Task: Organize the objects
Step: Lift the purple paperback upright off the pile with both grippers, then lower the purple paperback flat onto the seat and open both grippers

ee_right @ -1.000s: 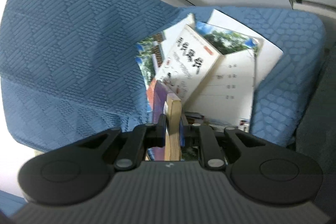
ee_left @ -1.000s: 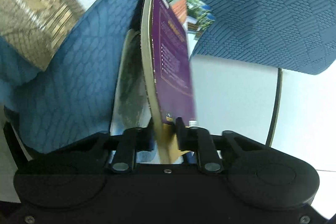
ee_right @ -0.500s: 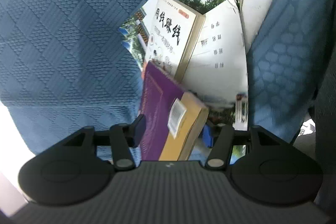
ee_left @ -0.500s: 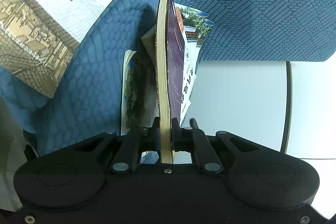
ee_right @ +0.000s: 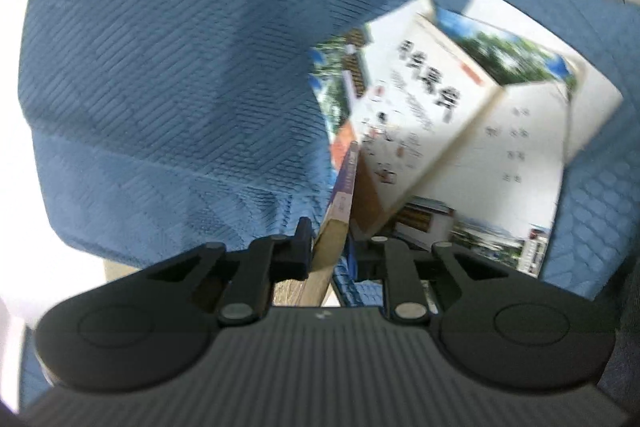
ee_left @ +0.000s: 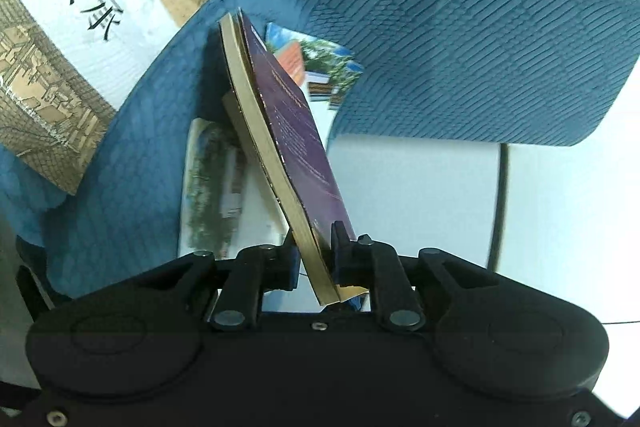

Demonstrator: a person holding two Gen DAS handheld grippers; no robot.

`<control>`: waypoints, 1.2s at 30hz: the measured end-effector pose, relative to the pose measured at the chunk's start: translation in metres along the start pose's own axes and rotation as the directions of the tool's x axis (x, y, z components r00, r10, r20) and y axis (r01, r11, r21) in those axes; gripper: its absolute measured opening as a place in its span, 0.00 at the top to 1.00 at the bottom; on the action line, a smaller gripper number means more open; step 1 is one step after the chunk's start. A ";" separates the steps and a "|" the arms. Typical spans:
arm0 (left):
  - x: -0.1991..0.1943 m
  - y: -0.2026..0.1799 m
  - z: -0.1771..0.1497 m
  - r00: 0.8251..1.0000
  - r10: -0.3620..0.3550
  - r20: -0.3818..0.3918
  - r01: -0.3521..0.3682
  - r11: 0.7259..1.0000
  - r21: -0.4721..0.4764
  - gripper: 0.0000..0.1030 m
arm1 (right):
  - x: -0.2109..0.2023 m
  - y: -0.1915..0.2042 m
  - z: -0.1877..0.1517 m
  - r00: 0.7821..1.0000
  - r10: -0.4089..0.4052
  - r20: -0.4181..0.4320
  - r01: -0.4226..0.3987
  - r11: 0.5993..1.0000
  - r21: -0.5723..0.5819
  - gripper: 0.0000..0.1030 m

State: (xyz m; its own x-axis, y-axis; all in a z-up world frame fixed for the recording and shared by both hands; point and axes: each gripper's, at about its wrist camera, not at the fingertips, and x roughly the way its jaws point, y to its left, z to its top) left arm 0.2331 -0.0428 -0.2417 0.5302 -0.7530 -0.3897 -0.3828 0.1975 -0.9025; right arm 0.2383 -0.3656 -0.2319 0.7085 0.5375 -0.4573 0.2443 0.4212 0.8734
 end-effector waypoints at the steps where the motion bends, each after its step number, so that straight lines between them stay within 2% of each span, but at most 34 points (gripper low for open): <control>1: -0.003 -0.003 0.001 1.000 -0.012 0.001 0.012 1.000 -0.003 0.86 | -0.002 0.007 0.000 1.000 -0.001 0.000 0.001 1.000 -0.010 0.80; 5: -0.017 -0.019 0.005 0.999 -0.046 0.003 0.046 0.999 -0.008 0.86 | -0.009 0.034 0.000 1.000 0.006 0.008 -0.005 0.998 -0.056 0.80; 12: -0.053 -0.053 0.017 0.996 -0.085 0.022 0.084 0.996 0.018 0.86 | -0.017 0.080 -0.010 0.999 0.032 0.025 -0.030 0.997 -0.066 0.80; 22: -0.118 -0.079 0.057 0.990 -0.111 0.090 0.106 0.993 0.059 0.85 | 0.004 0.143 -0.035 0.997 0.075 -0.011 -0.076 0.992 -0.097 0.77; 27: -0.137 -0.071 0.080 0.988 -0.100 0.118 0.092 0.993 0.071 0.85 | 0.025 0.156 -0.057 0.997 0.070 -0.037 -0.073 0.992 -0.104 0.76; 36: -0.147 -0.014 0.123 0.992 -0.041 0.120 0.036 0.998 0.042 0.85 | 0.079 0.141 -0.101 0.996 0.007 -0.092 -0.020 0.988 -0.151 0.76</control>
State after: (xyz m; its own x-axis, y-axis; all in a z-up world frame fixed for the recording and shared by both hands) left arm 0.2537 0.1426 -0.1945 0.6325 -0.6795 -0.3717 -0.3313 0.1964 -0.9229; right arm 0.2619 -0.1905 -0.1615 0.6464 0.6050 -0.4650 0.1273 0.5153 0.8475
